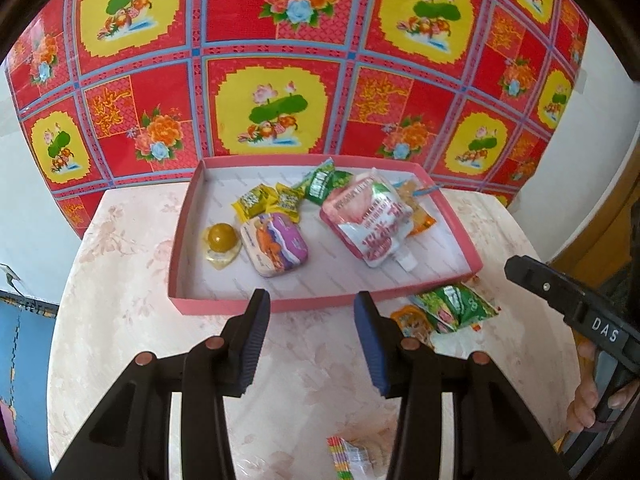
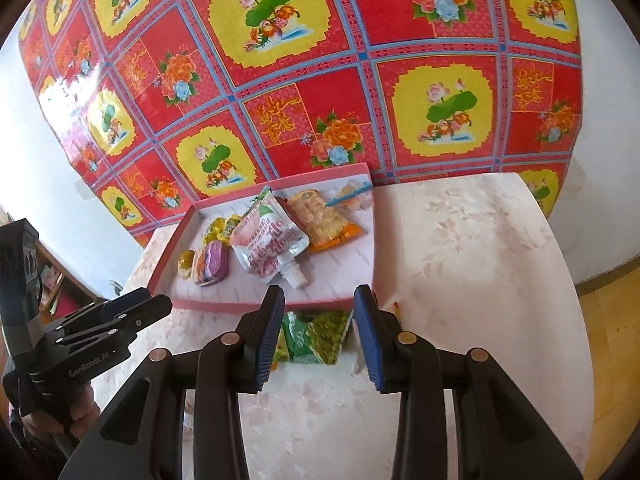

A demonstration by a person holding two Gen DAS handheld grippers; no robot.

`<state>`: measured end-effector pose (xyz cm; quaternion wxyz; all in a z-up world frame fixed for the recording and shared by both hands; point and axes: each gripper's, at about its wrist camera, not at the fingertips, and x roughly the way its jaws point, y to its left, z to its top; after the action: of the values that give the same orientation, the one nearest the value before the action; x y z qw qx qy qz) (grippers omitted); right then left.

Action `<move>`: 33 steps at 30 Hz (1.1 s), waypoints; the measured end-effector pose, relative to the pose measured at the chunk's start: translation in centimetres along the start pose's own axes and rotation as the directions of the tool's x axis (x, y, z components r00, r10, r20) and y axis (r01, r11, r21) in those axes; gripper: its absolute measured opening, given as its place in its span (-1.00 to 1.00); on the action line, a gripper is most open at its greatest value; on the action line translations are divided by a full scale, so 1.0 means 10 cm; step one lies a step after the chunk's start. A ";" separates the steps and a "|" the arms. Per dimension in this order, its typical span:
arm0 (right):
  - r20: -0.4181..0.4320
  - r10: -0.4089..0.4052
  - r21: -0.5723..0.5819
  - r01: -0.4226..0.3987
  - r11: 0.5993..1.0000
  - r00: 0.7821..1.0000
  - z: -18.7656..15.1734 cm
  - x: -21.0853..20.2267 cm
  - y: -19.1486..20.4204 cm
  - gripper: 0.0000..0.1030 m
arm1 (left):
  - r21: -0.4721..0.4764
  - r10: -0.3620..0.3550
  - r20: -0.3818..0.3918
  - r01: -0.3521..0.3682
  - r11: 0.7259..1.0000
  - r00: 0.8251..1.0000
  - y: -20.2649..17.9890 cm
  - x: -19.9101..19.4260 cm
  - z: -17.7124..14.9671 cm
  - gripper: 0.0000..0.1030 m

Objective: Organize snacks

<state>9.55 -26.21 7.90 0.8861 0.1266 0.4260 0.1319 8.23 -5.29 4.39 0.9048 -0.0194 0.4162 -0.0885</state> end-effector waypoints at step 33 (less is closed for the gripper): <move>-0.053 -0.023 0.032 0.025 0.999 0.998 -0.30 0.07 -0.40 -0.27 | 0.080 -0.066 -0.121 0.076 0.994 0.991 -0.57 0.44 -0.09 -0.11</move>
<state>8.11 -29.38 4.21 0.8739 0.1326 0.4527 0.1176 9.48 -11.61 1.11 0.8749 0.0095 0.4638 -0.1390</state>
